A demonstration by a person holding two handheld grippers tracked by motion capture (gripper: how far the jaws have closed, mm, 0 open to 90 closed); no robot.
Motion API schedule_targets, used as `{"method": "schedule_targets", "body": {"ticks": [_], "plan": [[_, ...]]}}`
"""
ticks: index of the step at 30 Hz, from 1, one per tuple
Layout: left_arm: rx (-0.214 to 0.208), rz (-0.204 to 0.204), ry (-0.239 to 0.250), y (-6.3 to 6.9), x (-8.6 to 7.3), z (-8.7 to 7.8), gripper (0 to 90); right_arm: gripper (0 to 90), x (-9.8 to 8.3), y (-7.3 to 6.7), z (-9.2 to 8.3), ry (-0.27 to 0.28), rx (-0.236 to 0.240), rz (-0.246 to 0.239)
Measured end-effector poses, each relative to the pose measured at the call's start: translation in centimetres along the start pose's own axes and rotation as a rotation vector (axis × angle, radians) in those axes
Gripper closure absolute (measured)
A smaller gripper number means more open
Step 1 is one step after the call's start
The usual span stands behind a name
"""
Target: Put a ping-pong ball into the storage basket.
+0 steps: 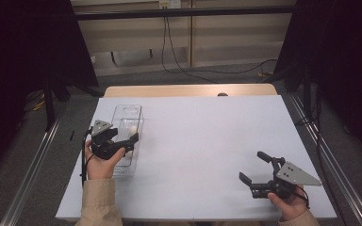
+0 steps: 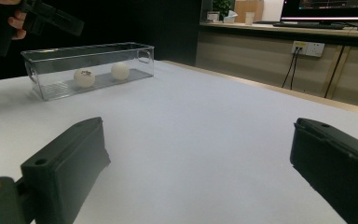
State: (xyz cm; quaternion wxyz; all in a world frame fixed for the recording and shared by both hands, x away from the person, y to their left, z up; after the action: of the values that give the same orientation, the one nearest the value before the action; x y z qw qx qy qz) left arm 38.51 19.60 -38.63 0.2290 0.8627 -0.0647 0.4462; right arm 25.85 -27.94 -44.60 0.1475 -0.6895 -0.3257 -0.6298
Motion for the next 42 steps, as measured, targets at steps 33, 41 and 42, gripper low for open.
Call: {"method": "schedule_targets", "body": {"ticks": [33,41,42], "plan": [[-0.062,0.014,0.054,-0.7,-3.1,-2.3,5.1,3.2,0.1,-0.1,0.0,-0.001,0.002,-0.005],[-0.084,0.028,0.081,-0.8,-3.7,-2.9,4.6,3.3,0.1,-0.1,0.0,-0.003,0.002,-0.008],[-0.084,0.033,0.085,-0.8,-3.8,-3.0,4.6,3.2,0.1,-0.1,0.0,-0.003,0.002,-0.008]]}}
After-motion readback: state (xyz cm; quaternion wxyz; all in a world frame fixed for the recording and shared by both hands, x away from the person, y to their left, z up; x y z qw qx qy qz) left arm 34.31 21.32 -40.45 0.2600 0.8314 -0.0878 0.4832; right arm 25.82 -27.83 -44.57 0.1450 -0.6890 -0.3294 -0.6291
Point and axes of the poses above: each handheld gripper's, and its own axes: z roughly forward along the jaws, x roughly out of its top, y roughly to its right, the point moved 1 cm from there along z, roughly forward along the jaws, and after that the axes turned 13 degrees about -z, right-handed, at the moved point
